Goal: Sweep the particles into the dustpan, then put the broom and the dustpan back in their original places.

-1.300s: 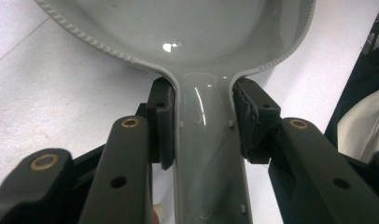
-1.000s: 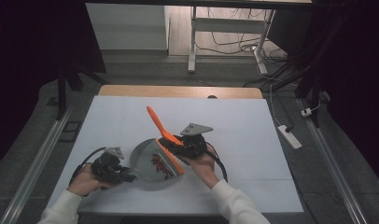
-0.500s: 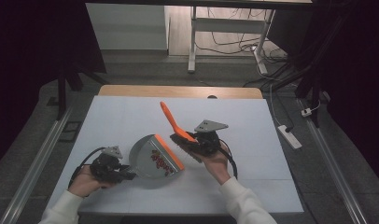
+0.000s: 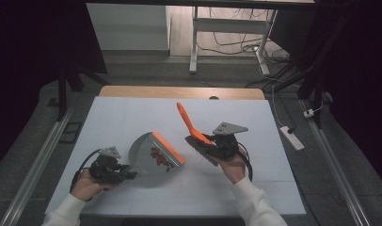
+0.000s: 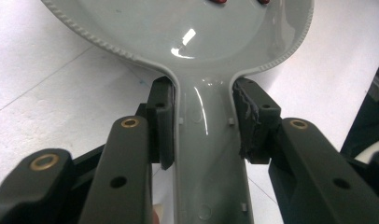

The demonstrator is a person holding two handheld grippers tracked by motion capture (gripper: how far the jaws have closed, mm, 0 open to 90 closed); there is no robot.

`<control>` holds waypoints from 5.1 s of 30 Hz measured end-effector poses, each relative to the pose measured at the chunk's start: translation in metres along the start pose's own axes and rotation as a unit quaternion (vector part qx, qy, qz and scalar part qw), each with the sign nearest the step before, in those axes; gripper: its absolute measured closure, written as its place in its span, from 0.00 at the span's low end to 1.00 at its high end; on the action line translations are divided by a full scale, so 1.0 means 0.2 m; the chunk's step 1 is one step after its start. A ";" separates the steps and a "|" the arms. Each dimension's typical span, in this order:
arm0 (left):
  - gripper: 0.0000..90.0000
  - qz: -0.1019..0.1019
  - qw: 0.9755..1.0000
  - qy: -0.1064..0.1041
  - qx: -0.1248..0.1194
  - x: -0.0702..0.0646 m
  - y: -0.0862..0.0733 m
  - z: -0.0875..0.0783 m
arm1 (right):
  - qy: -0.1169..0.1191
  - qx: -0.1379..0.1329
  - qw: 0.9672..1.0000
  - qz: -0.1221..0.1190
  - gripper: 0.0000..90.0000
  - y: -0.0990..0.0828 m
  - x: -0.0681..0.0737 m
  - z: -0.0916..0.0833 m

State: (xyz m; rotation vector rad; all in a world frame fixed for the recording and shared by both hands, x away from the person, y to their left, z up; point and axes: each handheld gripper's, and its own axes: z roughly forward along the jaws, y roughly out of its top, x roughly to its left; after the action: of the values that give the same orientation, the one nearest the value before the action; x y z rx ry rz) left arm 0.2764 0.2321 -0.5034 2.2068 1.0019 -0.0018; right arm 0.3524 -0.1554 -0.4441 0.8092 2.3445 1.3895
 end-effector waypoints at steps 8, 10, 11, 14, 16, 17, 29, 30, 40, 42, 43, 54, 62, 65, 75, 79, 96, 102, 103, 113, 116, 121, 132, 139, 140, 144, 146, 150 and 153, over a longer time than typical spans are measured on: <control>0.68 -0.014 1.000 0.005 -0.014 -0.01 -0.01 -0.01 | -0.004 0.007 1.000 -0.002 0.78 -0.04 -0.02 -0.07; 0.68 -0.018 1.000 0.007 -0.018 -0.01 -0.01 -0.01 | -0.004 0.009 1.000 -0.003 0.78 -0.05 -0.02 -0.09; 0.68 -0.019 1.000 0.008 -0.019 -0.01 -0.01 -0.01 | -0.005 0.009 1.000 -0.002 0.78 -0.05 -0.03 -0.10; 0.68 -0.025 0.999 0.007 -0.028 -0.01 -0.02 -0.02 | -0.008 0.010 1.000 -0.002 0.78 -0.06 -0.03 -0.12; 0.68 -0.029 0.999 0.009 -0.032 -0.01 -0.02 -0.02 | -0.009 0.009 1.000 0.000 0.78 -0.07 -0.04 -0.14; 0.68 -0.031 0.999 0.012 -0.034 -0.02 -0.02 -0.02 | -0.010 0.009 1.000 0.000 0.78 -0.07 -0.04 -0.14; 0.68 -0.050 0.997 0.022 -0.058 -0.04 -0.04 -0.03 | -0.025 0.019 0.999 0.009 0.78 -0.12 -0.09 -0.23; 0.68 -0.052 0.997 0.023 -0.061 -0.05 -0.04 -0.03 | -0.026 0.021 0.999 0.010 0.78 -0.12 -0.09 -0.23; 0.68 -0.072 0.994 0.029 -0.074 -0.05 -0.06 -0.03 | -0.016 0.031 0.999 0.009 0.78 -0.14 -0.13 -0.24; 0.68 -0.075 0.994 0.032 -0.078 -0.05 -0.06 -0.03 | -0.015 0.034 0.999 0.012 0.78 -0.15 -0.14 -0.24; 0.68 -0.078 0.993 0.033 -0.079 -0.05 -0.06 -0.03 | -0.014 0.035 0.999 0.013 0.78 -0.16 -0.14 -0.24; 0.68 -0.124 0.985 0.061 -0.101 -0.09 -0.13 -0.03 | -0.009 0.047 0.999 0.012 0.78 -0.18 -0.15 -0.23; 0.68 -0.158 0.976 0.096 -0.114 -0.10 -0.15 -0.03 | -0.002 0.054 0.998 0.019 0.78 -0.22 -0.14 -0.24; 0.68 -0.168 0.973 0.104 -0.120 -0.10 -0.17 -0.03 | 0.000 0.054 0.998 0.022 0.78 -0.23 -0.13 -0.25; 0.68 -0.193 0.963 0.129 -0.134 -0.10 -0.18 -0.02 | 0.002 0.059 0.998 0.030 0.78 -0.27 -0.08 -0.30; 0.68 -0.205 0.959 0.133 -0.141 -0.09 -0.18 -0.02 | 0.006 0.060 0.997 0.038 0.78 -0.29 -0.07 -0.31; 0.68 -0.231 0.951 0.155 -0.137 -0.06 -0.16 0.01 | -0.002 0.085 0.993 0.087 0.78 -0.38 -0.16 -0.28; 0.68 -0.233 0.950 0.164 -0.127 -0.05 -0.14 0.04 | -0.010 0.086 0.991 0.101 0.78 -0.41 -0.20 -0.28; 0.68 -0.233 0.950 0.165 -0.127 -0.05 -0.14 0.04 | -0.009 0.084 0.991 0.106 0.78 -0.42 -0.21 -0.28; 0.68 -0.247 0.949 0.161 -0.108 -0.04 -0.14 0.07 | -0.039 0.097 0.989 0.106 0.73 -0.45 -0.28 -0.28; 0.68 -0.243 0.950 0.167 -0.100 -0.04 -0.13 0.09 | -0.040 0.102 0.988 0.109 0.70 -0.46 -0.30 -0.28; 0.63 -0.243 0.952 0.159 -0.099 -0.04 -0.13 0.09 | -0.044 0.115 0.986 0.115 0.64 -0.47 -0.33 -0.27; 0.35 -0.231 0.954 0.161 -0.101 -0.05 -0.14 0.07 | -0.076 0.149 0.978 0.121 0.51 -0.49 -0.38 -0.23; 0.34 -0.216 0.954 0.172 -0.114 -0.07 -0.15 0.01 | -0.097 0.145 0.979 0.110 0.50 -0.48 -0.37 -0.25; 0.34 -0.214 0.954 0.174 -0.116 -0.07 -0.15 0.01 | -0.096 0.143 0.979 0.110 0.50 -0.48 -0.37 -0.26; 0.34 -0.189 0.958 0.178 -0.121 -0.08 -0.15 -0.03 | -0.091 0.127 0.982 0.102 0.51 -0.46 -0.36 -0.28; 0.35 -0.175 0.962 0.168 -0.128 -0.09 -0.14 -0.05 | -0.085 0.123 0.984 0.094 0.51 -0.45 -0.34 -0.29; 0.36 -0.142 0.970 0.151 -0.130 -0.09 -0.12 -0.06 | -0.067 0.114 0.988 0.074 0.51 -0.43 -0.31 -0.29; 0.36 -0.124 0.974 0.142 -0.128 -0.09 -0.10 -0.06 | -0.052 0.110 0.991 0.060 0.51 -0.43 -0.29 -0.29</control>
State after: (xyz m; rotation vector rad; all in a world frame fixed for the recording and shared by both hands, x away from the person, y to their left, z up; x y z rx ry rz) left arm 0.2475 0.2371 -0.5019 1.8675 1.3494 0.3199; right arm 0.3413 -0.2630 -0.4918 1.0731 2.4318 1.1145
